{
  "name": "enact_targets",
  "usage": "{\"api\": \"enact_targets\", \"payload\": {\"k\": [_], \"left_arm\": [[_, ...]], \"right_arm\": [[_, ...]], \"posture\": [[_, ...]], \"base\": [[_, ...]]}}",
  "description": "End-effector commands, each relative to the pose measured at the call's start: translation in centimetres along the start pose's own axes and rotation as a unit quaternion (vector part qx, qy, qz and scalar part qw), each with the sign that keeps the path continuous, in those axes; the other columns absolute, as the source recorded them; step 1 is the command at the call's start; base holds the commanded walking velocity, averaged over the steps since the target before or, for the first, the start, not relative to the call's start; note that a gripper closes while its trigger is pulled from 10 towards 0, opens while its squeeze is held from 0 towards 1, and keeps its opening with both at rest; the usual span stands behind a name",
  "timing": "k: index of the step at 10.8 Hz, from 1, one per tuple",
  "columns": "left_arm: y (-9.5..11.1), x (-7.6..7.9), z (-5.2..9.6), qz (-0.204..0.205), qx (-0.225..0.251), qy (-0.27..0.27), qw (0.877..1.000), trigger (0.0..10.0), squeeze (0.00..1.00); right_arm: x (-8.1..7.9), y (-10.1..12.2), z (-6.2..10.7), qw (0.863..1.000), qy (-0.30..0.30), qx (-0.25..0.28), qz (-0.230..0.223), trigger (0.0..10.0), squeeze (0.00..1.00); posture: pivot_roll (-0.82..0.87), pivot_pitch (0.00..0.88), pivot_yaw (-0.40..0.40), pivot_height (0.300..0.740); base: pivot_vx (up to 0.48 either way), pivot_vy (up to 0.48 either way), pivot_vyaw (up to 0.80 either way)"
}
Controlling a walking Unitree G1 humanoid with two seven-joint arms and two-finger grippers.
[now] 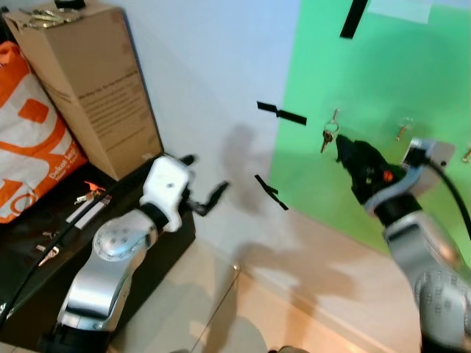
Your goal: Hang keys on a hook
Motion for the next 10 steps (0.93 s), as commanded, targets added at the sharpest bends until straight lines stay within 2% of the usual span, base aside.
{"api": "enact_targets", "payload": {"k": [1,3,4,7,9,10], "left_arm": [[-0.5,-0.8,0.5,-0.003,-0.003,0.029,1.000,10.0,0.00],[-1.3,-1.5,0.9,-0.021,-0.003,0.069,0.997,10.0,0.00],[-1.5,-1.8,1.0,-0.021,-0.003,0.088,0.996,10.0,0.00],[-1.3,-2.1,0.9,-0.034,0.012,0.113,0.993,10.0,0.00],[-1.8,-2.6,1.3,-0.024,0.010,0.141,0.990,10.0,0.00],[-1.8,-2.6,1.3,-0.026,0.010,0.142,0.989,10.0,0.00]], "right_arm": [[-1.0,0.3,0.0,0.999,0.015,0.010,0.038,10.0,0.00],[-2.2,-1.6,0.0,0.994,0.037,-0.014,0.103,10.0,0.00],[-2.5,-2.6,0.0,0.992,0.040,-0.030,0.120,10.0,0.00],[-2.8,-4.7,0.0,0.989,0.045,-0.068,0.120,10.0,0.00],[-4.3,-6.2,-0.1,0.981,0.102,-0.096,0.135,10.0,0.00],[-4.2,-6.6,-0.3,0.979,0.101,-0.102,0.145,10.0,0.00]], "posture": [[-0.08,0.000,0.011,0.740],[-0.08,0.000,0.007,0.740],[-0.08,0.000,0.004,0.740],[-0.07,0.000,-0.002,0.740],[-0.07,0.000,-0.002,0.740],[-0.06,0.000,-0.006,0.740]], "base": [[0.000,0.000,0.80],[0.000,0.000,0.80],[0.000,0.000,0.80],[0.000,0.000,0.80],[0.000,0.000,0.80],[0.000,0.000,0.80]]}}
Point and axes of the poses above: a point about 5 cm out from each wrist's last joint towards the gripper, its own z axis pointing back from the gripper into the wrist, its own y axis along the axis of the wrist's last joint, x = y × z, the point moved 3 cm from there along -z, pointing out of the wrist towards the gripper, and after that the axes turned 13 degrees about z, right-handed, at the moved point
